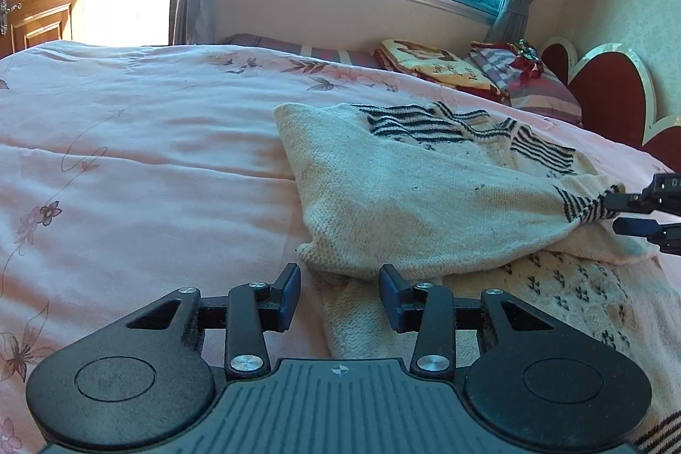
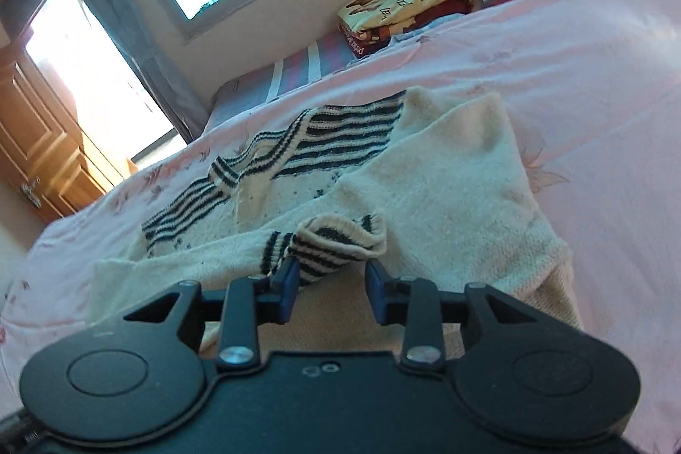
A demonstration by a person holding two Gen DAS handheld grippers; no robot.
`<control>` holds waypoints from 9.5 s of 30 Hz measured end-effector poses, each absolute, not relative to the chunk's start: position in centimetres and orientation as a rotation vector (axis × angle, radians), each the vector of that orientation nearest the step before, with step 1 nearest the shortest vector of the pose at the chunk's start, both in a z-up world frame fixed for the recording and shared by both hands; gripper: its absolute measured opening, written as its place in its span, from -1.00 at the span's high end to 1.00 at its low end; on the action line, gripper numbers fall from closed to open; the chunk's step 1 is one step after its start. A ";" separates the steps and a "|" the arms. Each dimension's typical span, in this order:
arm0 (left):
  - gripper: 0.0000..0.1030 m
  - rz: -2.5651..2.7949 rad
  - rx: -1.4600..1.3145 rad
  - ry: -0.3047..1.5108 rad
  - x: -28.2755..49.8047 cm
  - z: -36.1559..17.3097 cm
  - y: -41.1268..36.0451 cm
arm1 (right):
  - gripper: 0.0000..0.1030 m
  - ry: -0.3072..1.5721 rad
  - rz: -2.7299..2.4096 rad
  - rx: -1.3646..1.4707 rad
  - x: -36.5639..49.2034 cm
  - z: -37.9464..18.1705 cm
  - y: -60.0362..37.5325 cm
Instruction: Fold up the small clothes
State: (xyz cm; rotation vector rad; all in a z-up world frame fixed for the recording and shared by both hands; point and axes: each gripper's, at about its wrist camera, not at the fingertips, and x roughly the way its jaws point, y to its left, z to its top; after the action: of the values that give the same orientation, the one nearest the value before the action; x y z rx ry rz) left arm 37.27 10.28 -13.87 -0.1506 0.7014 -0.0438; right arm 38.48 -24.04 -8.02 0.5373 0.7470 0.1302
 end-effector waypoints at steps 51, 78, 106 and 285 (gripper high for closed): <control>0.20 -0.118 -0.249 0.731 40.5 -14.0 7.5 | 0.88 0.790 0.152 0.412 37.9 -9.2 -24.9; 0.19 -0.007 -0.192 0.641 49.2 -12.9 10.4 | 0.65 0.742 0.160 0.372 40.9 -9.0 -26.1; 0.19 -0.092 -0.141 0.731 38.7 -13.5 9.0 | 0.58 0.770 0.145 0.284 36.6 -9.0 -24.1; 0.72 -0.155 -0.275 0.778 54.8 -13.2 8.8 | 0.12 0.728 0.358 0.456 50.7 -8.4 -31.8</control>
State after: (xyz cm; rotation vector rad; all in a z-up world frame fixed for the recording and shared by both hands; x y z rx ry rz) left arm 54.83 8.80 -13.15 -0.2746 0.7780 -0.1545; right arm 50.69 -31.77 -8.43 0.4563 0.7277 0.3576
